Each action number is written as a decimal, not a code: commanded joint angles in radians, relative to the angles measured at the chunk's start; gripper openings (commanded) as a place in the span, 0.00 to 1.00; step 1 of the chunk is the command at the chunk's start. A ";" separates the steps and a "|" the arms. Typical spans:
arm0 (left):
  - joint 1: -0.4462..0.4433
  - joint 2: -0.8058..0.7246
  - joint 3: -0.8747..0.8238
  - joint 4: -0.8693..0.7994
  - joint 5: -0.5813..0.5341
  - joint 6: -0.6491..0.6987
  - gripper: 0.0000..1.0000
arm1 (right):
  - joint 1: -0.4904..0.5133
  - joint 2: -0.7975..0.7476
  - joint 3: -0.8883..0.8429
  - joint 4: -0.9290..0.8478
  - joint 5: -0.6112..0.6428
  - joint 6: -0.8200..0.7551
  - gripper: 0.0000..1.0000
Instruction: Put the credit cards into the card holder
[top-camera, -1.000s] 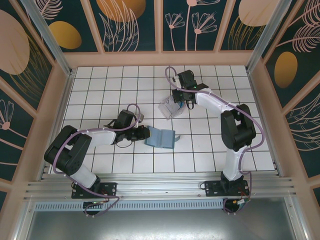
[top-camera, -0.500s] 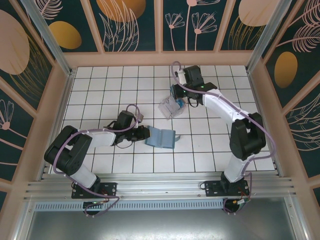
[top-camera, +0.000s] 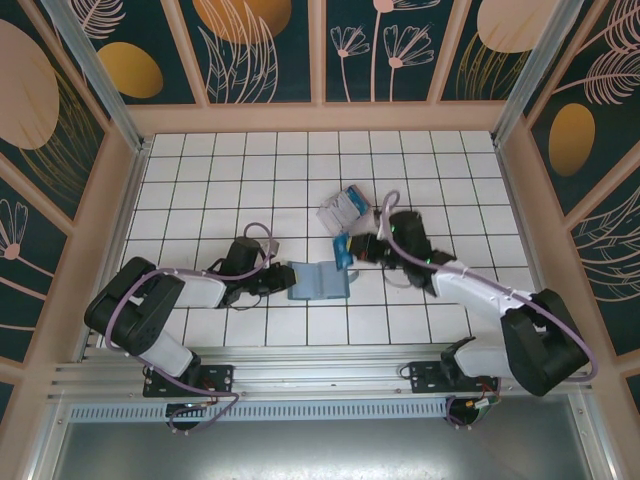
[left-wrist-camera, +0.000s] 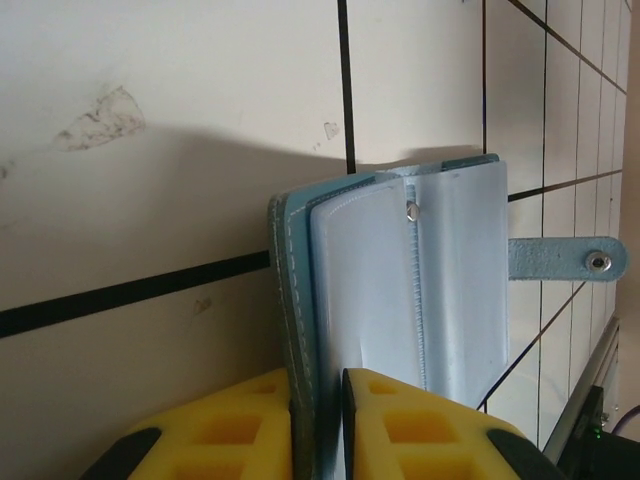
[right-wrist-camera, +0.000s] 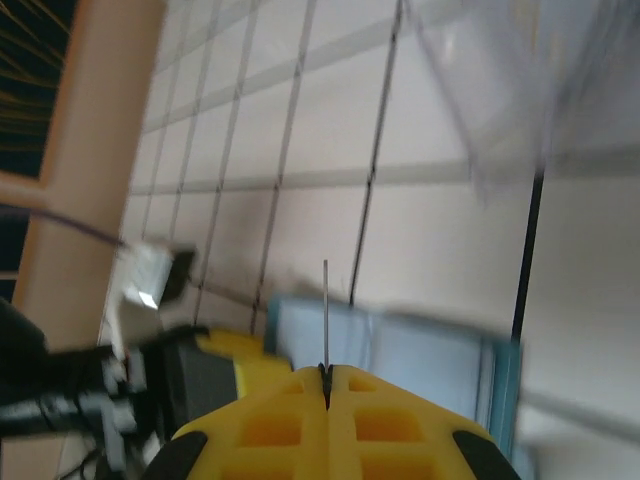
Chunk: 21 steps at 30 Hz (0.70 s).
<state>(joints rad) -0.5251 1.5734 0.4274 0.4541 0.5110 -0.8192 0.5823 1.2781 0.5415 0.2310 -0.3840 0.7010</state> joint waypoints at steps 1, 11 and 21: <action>-0.011 -0.022 -0.030 0.036 -0.029 -0.033 0.21 | 0.107 -0.003 -0.074 0.231 0.038 0.218 0.00; -0.020 -0.016 -0.037 0.043 -0.028 -0.035 0.21 | 0.197 0.161 -0.092 0.308 0.140 0.249 0.00; -0.022 -0.004 -0.039 0.055 -0.032 -0.038 0.21 | 0.183 0.283 -0.023 0.314 0.106 0.216 0.00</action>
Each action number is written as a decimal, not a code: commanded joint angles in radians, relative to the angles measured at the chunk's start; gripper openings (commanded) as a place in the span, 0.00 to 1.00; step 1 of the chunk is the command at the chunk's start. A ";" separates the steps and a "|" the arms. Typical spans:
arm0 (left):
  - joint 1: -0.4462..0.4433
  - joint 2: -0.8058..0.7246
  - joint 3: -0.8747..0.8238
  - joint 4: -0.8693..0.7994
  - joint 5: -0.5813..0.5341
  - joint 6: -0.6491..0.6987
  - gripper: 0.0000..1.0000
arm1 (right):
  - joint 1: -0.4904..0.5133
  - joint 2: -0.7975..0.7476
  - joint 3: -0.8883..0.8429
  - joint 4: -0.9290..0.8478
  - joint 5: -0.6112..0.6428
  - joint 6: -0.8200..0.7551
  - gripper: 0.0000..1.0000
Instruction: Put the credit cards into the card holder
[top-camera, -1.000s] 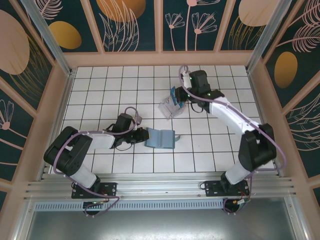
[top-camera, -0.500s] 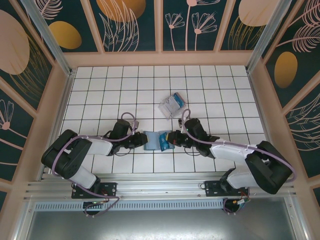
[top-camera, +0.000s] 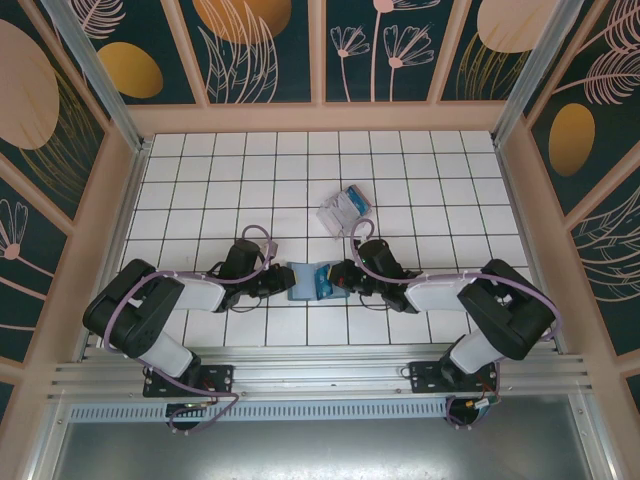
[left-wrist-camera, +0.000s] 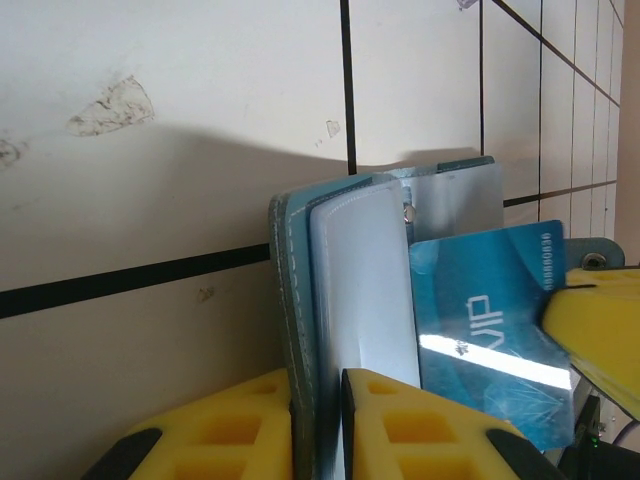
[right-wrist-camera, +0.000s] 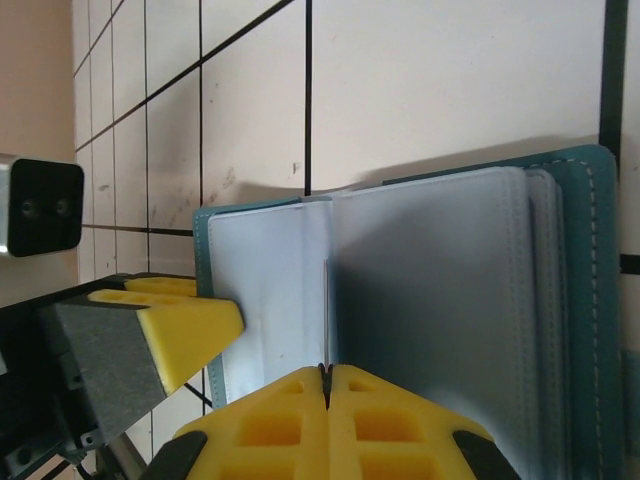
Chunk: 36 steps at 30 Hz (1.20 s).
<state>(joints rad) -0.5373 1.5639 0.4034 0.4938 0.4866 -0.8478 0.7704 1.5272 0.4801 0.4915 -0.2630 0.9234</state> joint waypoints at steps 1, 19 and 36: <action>-0.010 0.005 -0.015 0.018 -0.008 -0.010 0.21 | -0.005 0.048 0.041 0.060 -0.019 -0.004 0.00; -0.014 0.016 -0.009 0.024 0.004 -0.016 0.20 | 0.037 0.138 0.102 0.044 0.023 -0.034 0.00; -0.021 -0.062 0.023 -0.195 -0.121 0.044 0.37 | 0.106 0.189 0.146 -0.111 0.126 -0.047 0.00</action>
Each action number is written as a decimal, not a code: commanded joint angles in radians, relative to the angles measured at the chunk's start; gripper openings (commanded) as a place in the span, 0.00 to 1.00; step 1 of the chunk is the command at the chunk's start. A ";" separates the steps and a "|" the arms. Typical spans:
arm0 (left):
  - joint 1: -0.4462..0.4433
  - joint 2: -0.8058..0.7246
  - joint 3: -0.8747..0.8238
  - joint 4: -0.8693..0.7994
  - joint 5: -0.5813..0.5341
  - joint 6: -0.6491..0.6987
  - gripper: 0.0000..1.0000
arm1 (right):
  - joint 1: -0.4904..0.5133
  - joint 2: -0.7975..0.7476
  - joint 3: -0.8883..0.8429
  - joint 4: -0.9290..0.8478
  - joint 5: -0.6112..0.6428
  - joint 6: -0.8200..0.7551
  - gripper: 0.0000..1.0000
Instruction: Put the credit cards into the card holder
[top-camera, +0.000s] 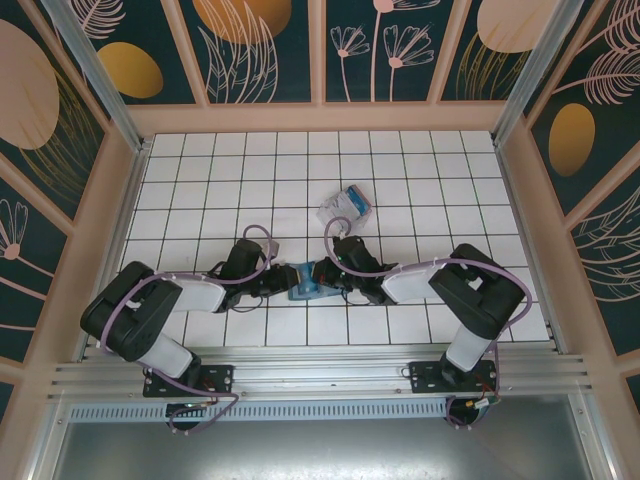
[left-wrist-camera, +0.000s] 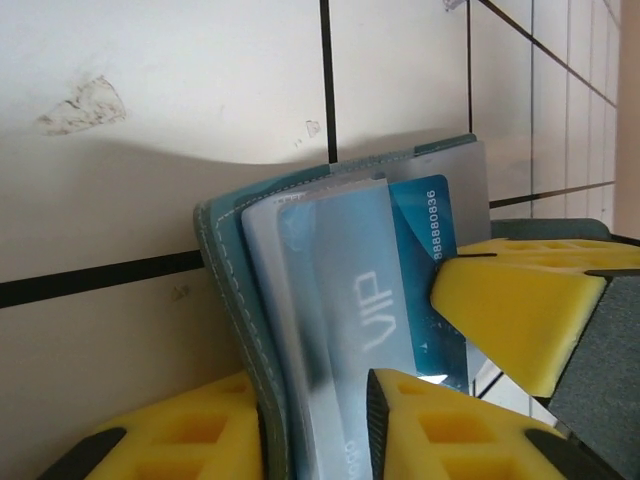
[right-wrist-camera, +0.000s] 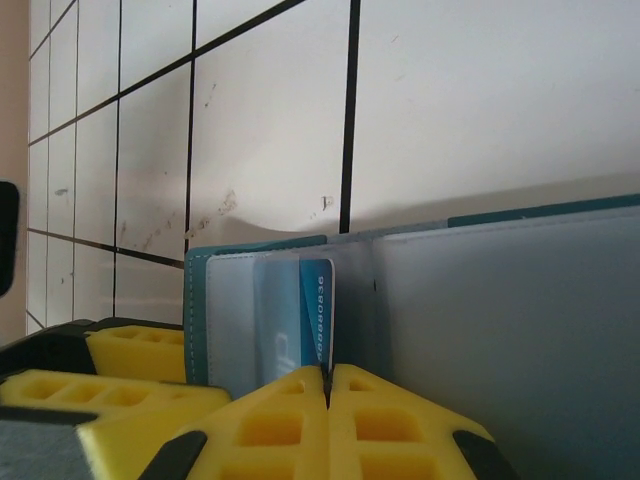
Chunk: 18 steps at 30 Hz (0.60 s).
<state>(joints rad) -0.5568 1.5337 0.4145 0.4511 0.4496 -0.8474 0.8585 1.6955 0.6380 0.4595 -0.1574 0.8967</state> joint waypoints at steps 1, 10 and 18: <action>-0.002 -0.046 0.018 -0.187 -0.110 0.050 0.39 | 0.017 0.022 -0.013 -0.081 0.022 -0.021 0.00; 0.000 -0.149 0.037 -0.396 -0.270 0.087 0.32 | 0.019 0.031 -0.018 -0.076 0.024 -0.025 0.00; 0.000 -0.046 0.026 -0.263 -0.150 0.051 0.19 | 0.056 0.071 0.070 -0.174 0.057 -0.064 0.00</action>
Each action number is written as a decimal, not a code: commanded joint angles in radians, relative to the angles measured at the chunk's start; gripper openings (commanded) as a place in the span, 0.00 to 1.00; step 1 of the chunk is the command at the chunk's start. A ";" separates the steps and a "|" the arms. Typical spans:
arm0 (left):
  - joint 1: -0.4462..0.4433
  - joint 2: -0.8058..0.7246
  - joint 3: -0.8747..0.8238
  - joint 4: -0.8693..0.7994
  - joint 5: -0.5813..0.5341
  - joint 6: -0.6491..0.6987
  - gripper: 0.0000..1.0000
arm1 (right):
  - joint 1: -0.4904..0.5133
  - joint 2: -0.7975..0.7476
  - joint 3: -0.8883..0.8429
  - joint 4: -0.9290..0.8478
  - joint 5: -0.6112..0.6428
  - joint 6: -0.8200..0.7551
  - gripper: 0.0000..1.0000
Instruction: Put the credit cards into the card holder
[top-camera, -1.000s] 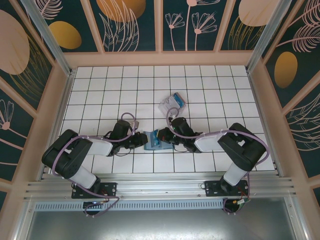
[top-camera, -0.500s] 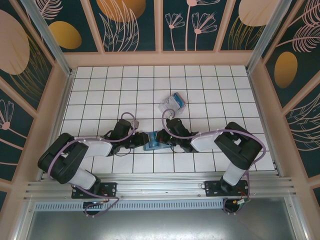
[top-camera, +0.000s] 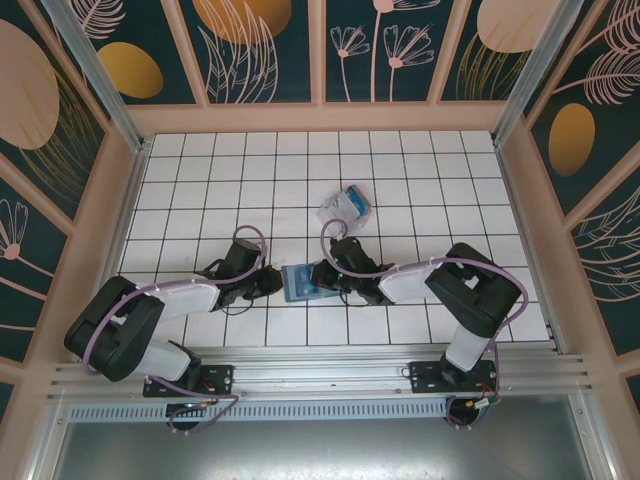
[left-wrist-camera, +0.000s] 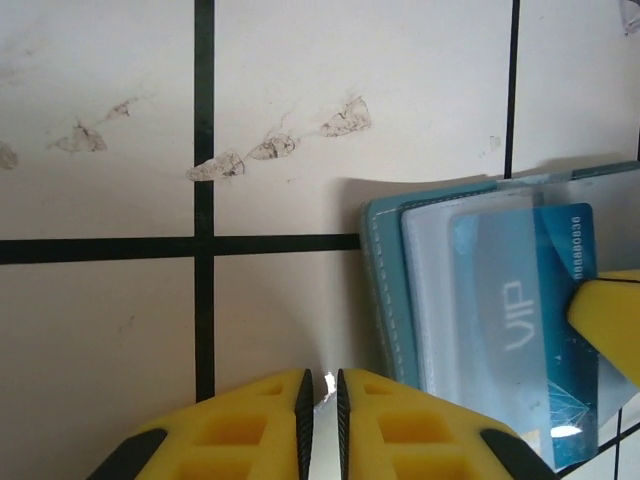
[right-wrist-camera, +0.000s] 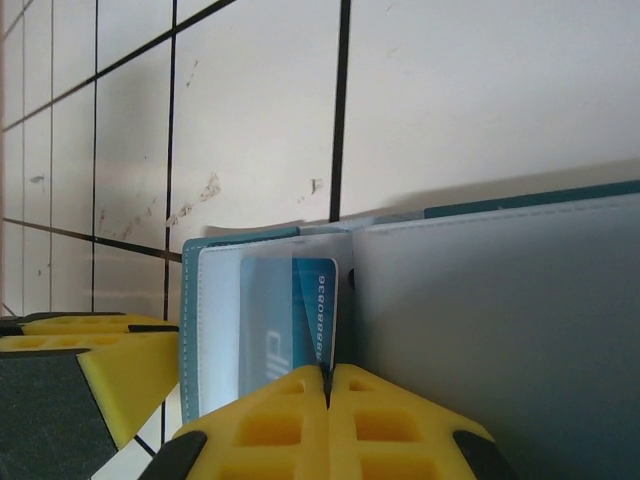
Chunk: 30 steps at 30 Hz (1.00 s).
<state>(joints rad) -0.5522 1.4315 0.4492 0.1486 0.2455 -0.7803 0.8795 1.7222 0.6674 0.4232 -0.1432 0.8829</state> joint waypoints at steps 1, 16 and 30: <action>-0.005 0.064 -0.008 0.050 0.062 -0.020 0.19 | 0.044 0.050 0.057 -0.158 0.054 -0.059 0.00; -0.005 0.054 0.007 0.027 0.054 -0.008 0.17 | 0.078 0.029 0.116 -0.266 0.121 -0.074 0.07; -0.003 -0.054 0.215 -0.261 -0.122 0.115 0.22 | 0.073 -0.177 0.176 -0.549 0.248 -0.161 0.29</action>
<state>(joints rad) -0.5556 1.4014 0.6003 -0.0395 0.1688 -0.7174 0.9501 1.5978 0.8425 -0.0513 0.0723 0.7380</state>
